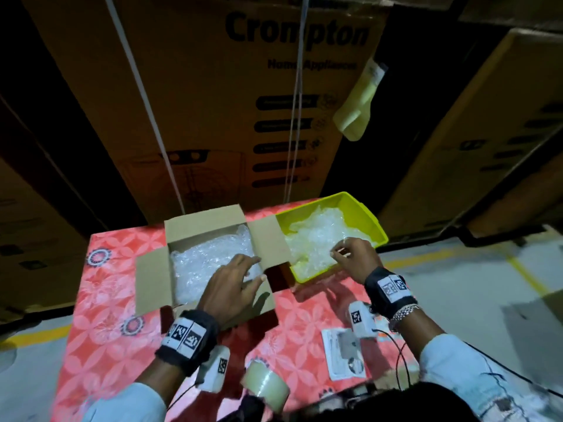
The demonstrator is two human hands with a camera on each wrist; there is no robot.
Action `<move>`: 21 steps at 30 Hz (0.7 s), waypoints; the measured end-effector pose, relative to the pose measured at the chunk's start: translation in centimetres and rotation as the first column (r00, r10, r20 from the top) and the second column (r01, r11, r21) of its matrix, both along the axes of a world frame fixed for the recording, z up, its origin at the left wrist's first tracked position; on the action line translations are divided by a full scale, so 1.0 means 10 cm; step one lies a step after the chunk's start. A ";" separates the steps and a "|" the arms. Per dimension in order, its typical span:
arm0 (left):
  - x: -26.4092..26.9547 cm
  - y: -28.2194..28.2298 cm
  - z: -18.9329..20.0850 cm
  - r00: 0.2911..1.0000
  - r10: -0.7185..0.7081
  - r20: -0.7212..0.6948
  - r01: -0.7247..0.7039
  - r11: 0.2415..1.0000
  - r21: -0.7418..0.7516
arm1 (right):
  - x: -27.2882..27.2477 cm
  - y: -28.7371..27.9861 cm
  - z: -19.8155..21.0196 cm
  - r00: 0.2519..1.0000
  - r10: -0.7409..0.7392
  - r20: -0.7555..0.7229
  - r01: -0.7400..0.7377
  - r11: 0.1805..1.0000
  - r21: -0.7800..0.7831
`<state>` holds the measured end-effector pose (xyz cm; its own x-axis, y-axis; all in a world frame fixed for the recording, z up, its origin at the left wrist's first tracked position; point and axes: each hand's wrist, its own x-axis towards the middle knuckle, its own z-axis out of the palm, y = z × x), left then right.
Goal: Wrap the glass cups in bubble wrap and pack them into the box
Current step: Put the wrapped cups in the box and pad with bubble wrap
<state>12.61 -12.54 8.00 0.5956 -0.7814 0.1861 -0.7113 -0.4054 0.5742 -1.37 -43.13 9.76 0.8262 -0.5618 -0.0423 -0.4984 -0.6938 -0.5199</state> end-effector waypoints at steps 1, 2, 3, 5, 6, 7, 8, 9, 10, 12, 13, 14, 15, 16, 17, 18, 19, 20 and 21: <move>-0.08 -0.08 0.03 1.000 -0.013 -0.015 0.013 1.000 -0.013 | -0.04 -0.19 -0.01 0.999 -0.038 -0.026 0.037 0.999 -0.027; -0.14 -0.15 0.05 0.999 -0.025 -0.029 0.024 1.000 -0.019 | -0.06 -0.38 -0.04 0.995 -0.079 -0.060 0.076 0.996 -0.049; -0.19 -0.22 0.06 0.998 -0.038 -0.041 0.038 0.999 -0.021 | -0.07 -0.56 -0.06 0.988 -0.123 -0.095 0.117 0.990 -0.073; -0.28 -0.36 0.08 0.996 -0.066 -0.061 0.065 0.998 -0.015 | -0.06 -0.92 -0.15 0.967 -0.194 -0.166 0.175 0.977 -0.123; -0.32 -0.44 0.09 0.995 -0.071 -0.069 0.070 0.997 -0.012 | -0.04 -1.07 -0.20 0.959 -0.197 -0.202 0.172 0.976 -0.134; -0.35 -0.51 0.10 0.995 -0.070 -0.074 0.070 0.998 -0.008 | 0.00 -1.21 -0.27 0.953 -0.189 -0.238 0.156 0.976 -0.150; -0.37 -0.59 0.11 0.995 -0.066 -0.074 0.066 0.998 0.003 | 0.06 -1.31 -0.33 0.948 -0.172 -0.266 0.131 0.977 -0.167; -0.40 -0.66 0.12 0.996 -0.059 -0.071 0.061 0.998 0.018 | 0.13 -1.38 -0.37 0.945 -0.152 -0.289 0.102 0.978 -0.183; -0.42 -0.73 0.14 0.996 -0.051 -0.071 0.054 0.998 0.031 | 0.20 -1.43 -0.41 0.943 -0.130 -0.307 0.071 0.978 -0.196; -0.48 -0.84 0.15 0.995 -0.015 -0.100 0.019 0.999 0.033 | 0.37 -1.48 -0.47 0.938 -0.085 -0.335 0.018 0.980 -0.198; -0.50 -0.88 0.16 0.992 0.010 -0.123 -0.006 0.999 0.031 | 0.46 -1.50 -0.49 0.931 -0.063 -0.361 -0.011 0.980 -0.200; -0.52 -0.92 0.16 0.989 0.030 -0.145 -0.025 0.999 0.032 | 0.53 -1.53 -0.52 0.914 -0.043 -0.403 -0.042 0.979 -0.200; -0.55 -0.95 0.16 0.986 0.041 -0.161 -0.036 0.999 0.036 | 0.58 -1.54 -0.55 0.888 -0.031 -0.458 -0.068 0.978 -0.197; -0.58 -0.97 0.14 0.984 0.046 -0.172 -0.040 0.998 0.040 | 0.62 -1.55 -0.60 0.863 -0.019 -0.504 -0.096 0.975 -0.201; -0.61 -0.99 0.12 0.982 0.049 -0.183 -0.041 0.998 0.045 | 0.64 -1.56 -0.67 0.852 -0.016 -0.524 -0.123 0.966 -0.229; -0.63 -1.00 0.10 0.980 0.053 -0.191 -0.045 0.998 0.046 | 0.65 -1.55 -0.72 0.856 -0.016 -0.516 -0.144 0.952 -0.269; -0.65 -1.00 0.09 0.978 0.062 -0.200 -0.054 0.998 0.044 | 0.66 -1.55 -0.75 0.869 -0.022 -0.494 -0.150 0.940 -0.305; -0.67 -1.00 0.08 0.975 0.074 -0.209 -0.067 0.997 0.040 | 0.66 -1.55 -0.77 0.888 -0.027 -0.460 -0.141 0.934 -0.328; -0.69 -1.00 0.06 0.972 0.086 -0.217 -0.080 0.996 0.038 | 0.67 -1.56 -0.76 0.906 -0.035 -0.423 -0.117 0.937 -0.328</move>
<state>5.67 -22.55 8.62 0.6823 -0.7307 0.0229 -0.5335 -0.4763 0.6989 5.32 -58.76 2.12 0.7968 -0.5700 -0.2005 -0.5819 -0.8132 -0.0008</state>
